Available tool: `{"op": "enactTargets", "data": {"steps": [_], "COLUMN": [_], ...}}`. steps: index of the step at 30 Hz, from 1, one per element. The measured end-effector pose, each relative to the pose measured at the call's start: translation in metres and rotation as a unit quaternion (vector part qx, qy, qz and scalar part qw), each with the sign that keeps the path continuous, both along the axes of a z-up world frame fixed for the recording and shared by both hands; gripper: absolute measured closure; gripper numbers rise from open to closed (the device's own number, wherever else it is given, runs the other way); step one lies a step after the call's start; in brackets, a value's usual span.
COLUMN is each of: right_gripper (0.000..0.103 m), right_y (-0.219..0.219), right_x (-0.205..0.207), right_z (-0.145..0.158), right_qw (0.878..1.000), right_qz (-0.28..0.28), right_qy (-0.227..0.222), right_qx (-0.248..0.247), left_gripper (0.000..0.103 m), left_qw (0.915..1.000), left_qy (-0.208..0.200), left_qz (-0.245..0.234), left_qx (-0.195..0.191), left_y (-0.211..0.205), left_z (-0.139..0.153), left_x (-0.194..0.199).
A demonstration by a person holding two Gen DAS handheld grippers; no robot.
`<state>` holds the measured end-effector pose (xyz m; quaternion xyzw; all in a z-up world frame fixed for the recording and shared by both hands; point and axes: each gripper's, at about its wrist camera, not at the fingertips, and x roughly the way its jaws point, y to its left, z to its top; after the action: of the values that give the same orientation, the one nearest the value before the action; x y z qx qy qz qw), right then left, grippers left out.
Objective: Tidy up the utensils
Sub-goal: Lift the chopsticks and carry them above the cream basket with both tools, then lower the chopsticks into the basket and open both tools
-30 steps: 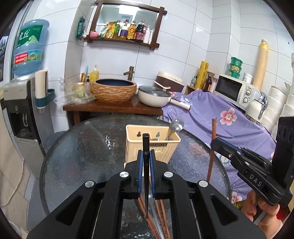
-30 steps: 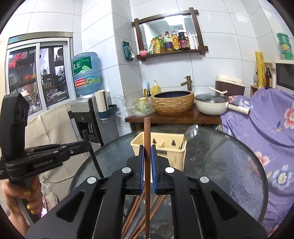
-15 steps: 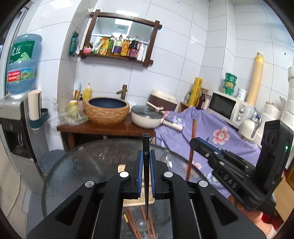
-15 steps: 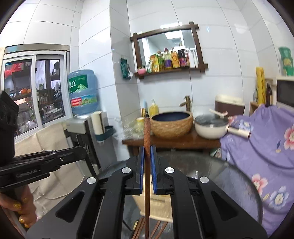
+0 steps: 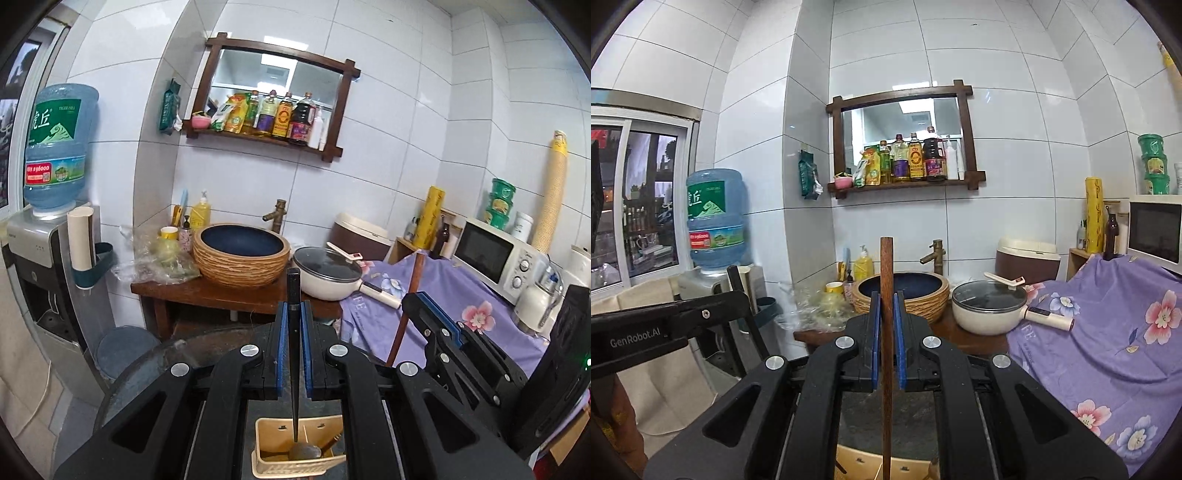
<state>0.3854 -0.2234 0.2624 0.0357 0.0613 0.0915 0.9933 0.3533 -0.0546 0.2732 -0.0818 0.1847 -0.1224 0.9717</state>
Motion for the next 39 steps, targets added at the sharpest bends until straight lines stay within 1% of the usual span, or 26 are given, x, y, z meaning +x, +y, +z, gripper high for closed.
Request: {"op": "enactTargets", "data": {"steps": [2,7,8,15,26,30,32,34,35,36,38,39], "right_gripper": [0.095,0.095,0.095,0.095,0.095,0.095,0.095,0.094,0.086,0.067,0.046,0.046], "right_y": [0.002,0.003,0.002,-0.002,-0.009,-0.01,-0.009,-0.009,-0.009,-0.01,-0.012,-0.013], "right_x": [0.011,0.022,0.022,0.021,0.015,0.014,0.012,0.01,0.01,0.009,0.003,-0.002], "right_z": [-0.014,-0.048,-0.054,-0.088,-0.127,-0.133,-0.133,-0.133,-0.132,-0.131,-0.13,-0.129], "right_qw": [1.0,1.0,1.0,0.999,0.997,0.996,0.997,0.997,0.996,0.996,0.997,0.998], "right_qz": [-0.005,-0.014,-0.016,-0.018,-0.013,-0.015,-0.013,-0.007,-0.003,0.001,0.004,0.001], "right_qy": [0.008,0.019,0.021,0.036,0.072,0.082,0.079,0.08,0.083,0.086,0.079,0.068], "right_qx": [0.002,-0.007,-0.008,-0.008,-0.009,-0.014,-0.022,-0.02,-0.019,-0.018,-0.013,-0.014], "left_gripper": [0.096,0.096,0.096,0.096,0.096,0.096,0.096,0.088,0.075,0.065,0.061,0.06], "left_qw": [0.9999,0.9993,0.999,0.9974,0.9952,0.9958,0.9952,0.9943,0.9943,0.9946,0.9952,0.9952], "left_qy": [0.01,0.037,0.044,0.071,0.095,0.083,0.086,0.094,0.095,0.092,0.084,0.08], "left_qz": [0.0,0.0,0.0,-0.001,-0.01,-0.001,-0.004,-0.008,-0.009,-0.005,-0.002,-0.003], "left_qx": [-0.003,0.006,0.006,0.009,0.022,0.039,0.047,0.049,0.048,0.048,0.051,0.055], "left_y": [-0.001,-0.006,-0.006,-0.005,-0.014,-0.015,-0.018,-0.019,-0.018,-0.017,-0.015,-0.015], "left_z": [-0.01,-0.049,-0.059,-0.1,-0.136,-0.14,-0.141,-0.142,-0.142,-0.142,-0.14,-0.139], "left_x": [0.008,0.021,0.023,0.028,0.023,0.018,0.017,0.017,0.017,0.015,0.012,0.007]}}
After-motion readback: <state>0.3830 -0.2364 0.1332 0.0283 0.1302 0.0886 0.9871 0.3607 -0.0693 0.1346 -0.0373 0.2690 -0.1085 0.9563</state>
